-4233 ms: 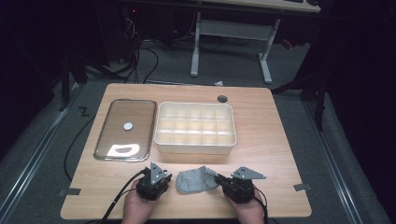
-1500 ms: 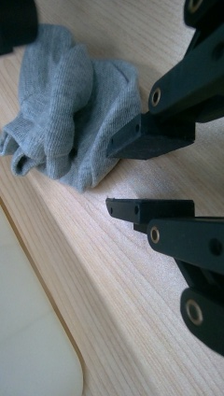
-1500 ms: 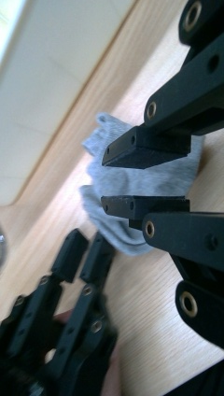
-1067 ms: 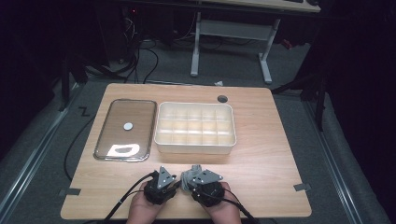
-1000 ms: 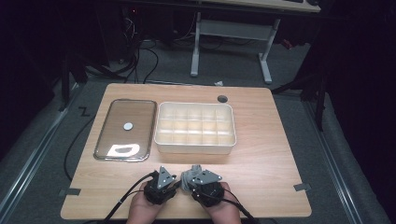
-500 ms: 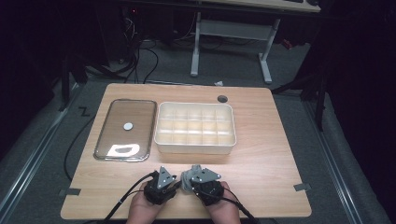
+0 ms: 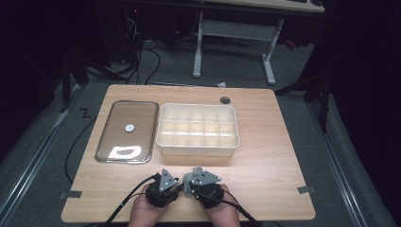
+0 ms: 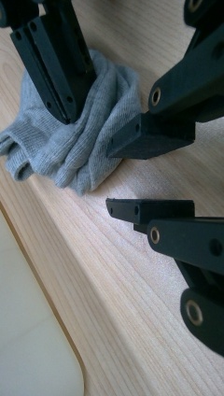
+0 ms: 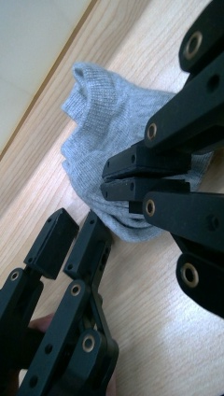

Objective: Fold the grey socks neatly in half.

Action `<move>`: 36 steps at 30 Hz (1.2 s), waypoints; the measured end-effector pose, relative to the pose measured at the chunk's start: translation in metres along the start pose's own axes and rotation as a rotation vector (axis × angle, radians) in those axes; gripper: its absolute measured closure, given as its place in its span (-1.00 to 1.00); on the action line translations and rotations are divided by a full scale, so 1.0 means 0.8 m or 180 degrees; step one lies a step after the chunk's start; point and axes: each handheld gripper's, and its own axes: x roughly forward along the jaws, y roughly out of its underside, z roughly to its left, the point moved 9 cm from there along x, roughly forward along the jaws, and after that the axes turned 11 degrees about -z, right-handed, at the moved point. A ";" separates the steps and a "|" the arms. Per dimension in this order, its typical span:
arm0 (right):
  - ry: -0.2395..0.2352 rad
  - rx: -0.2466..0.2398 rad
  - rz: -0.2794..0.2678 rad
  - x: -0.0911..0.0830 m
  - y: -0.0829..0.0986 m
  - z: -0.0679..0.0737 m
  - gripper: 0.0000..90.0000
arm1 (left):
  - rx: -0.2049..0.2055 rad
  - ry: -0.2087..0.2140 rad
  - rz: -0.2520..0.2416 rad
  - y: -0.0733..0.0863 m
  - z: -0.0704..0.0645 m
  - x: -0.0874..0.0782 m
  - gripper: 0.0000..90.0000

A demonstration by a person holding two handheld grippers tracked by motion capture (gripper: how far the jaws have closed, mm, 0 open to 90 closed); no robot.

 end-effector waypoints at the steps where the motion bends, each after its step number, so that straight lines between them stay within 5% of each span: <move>1: -0.0025 0.0001 -0.0043 0.000 -0.003 0.003 0.97 | 0.0000 -0.0001 0.0000 0.000 0.000 0.000 0.54; 10: -0.0079 -0.0077 -0.0025 0.002 -0.001 0.016 0.96 | -0.0001 -0.0006 0.0002 0.000 0.000 0.000 0.54; 14: -0.0075 -0.0141 -0.0064 0.005 0.005 0.020 0.97 | -0.0144 0.0045 -0.0050 -0.001 0.003 -0.002 0.56; 16: -0.0078 -0.0131 -0.0088 0.005 0.006 0.021 0.97 | -0.0334 0.0055 -0.0225 -0.008 0.010 -0.007 0.59; 25: -0.0108 -0.0080 -0.0161 0.006 0.007 0.020 0.97 | -0.0376 0.0165 -0.0638 -0.051 -0.006 -0.016 0.75; 36: -0.0144 -0.0069 -0.0178 0.007 0.006 0.025 0.96 | -0.0346 0.0123 -0.0389 -0.031 -0.005 0.007 0.84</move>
